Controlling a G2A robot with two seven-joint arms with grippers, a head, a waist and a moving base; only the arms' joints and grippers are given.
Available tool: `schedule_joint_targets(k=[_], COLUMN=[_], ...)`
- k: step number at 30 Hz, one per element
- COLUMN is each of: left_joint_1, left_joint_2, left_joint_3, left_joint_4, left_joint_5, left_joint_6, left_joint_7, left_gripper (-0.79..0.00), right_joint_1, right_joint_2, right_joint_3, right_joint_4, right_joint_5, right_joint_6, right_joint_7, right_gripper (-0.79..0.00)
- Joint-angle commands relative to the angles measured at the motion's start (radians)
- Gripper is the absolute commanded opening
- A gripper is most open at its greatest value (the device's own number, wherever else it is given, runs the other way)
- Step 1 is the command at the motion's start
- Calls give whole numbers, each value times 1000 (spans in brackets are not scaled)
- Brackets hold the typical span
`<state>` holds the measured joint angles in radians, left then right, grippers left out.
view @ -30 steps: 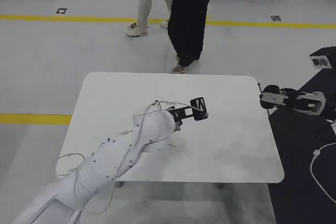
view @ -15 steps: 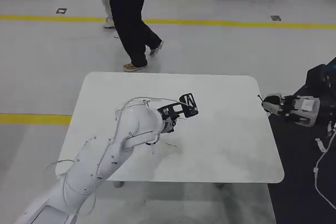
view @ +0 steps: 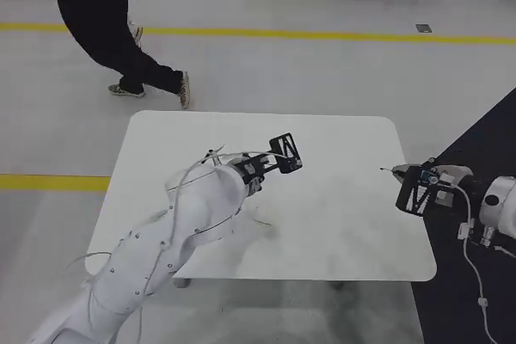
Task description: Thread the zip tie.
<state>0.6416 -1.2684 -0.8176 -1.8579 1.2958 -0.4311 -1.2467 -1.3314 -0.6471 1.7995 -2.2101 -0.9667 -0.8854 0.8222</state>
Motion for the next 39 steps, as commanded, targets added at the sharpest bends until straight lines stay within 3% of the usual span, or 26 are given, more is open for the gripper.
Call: schedule_joint_targets(k=[1,11,14,19,22,25,39], left_joint_1=[0,0,15,40,60,79,81], left_joint_2=[1,1,3,6,10,16,16], left_joint_3=[-5,-5,1,13,-11,-40,-42], left_joint_4=[-5,-5,-24,-81,-110,-124,-114], left_joint_5=[4,4,46,146,156,152,150], left_joint_6=[-12,-12,-23,-35,-35,-56,-57], left_joint_7=[-2,-2,32,57,67,80,79], left_gripper=[-785,-785,-785,-785,-785,-785,-785], right_joint_1=[-16,-14,-9,-3,-35,-78,-89], right_joint_2=[-4,-4,0,8,10,11,10], right_joint_3=[13,12,0,-46,-52,-41,-36], right_joint_4=[0,-25,-137,-140,-140,-140,-140], right_joint_5=[-90,-118,-353,-714,-835,-918,-932], right_joint_6=[38,28,-10,-10,24,50,61], right_joint_7=[-66,-81,-135,-415,-549,-609,-604], right_gripper=[-785,-785,-785,-785,-785,-785,-785])
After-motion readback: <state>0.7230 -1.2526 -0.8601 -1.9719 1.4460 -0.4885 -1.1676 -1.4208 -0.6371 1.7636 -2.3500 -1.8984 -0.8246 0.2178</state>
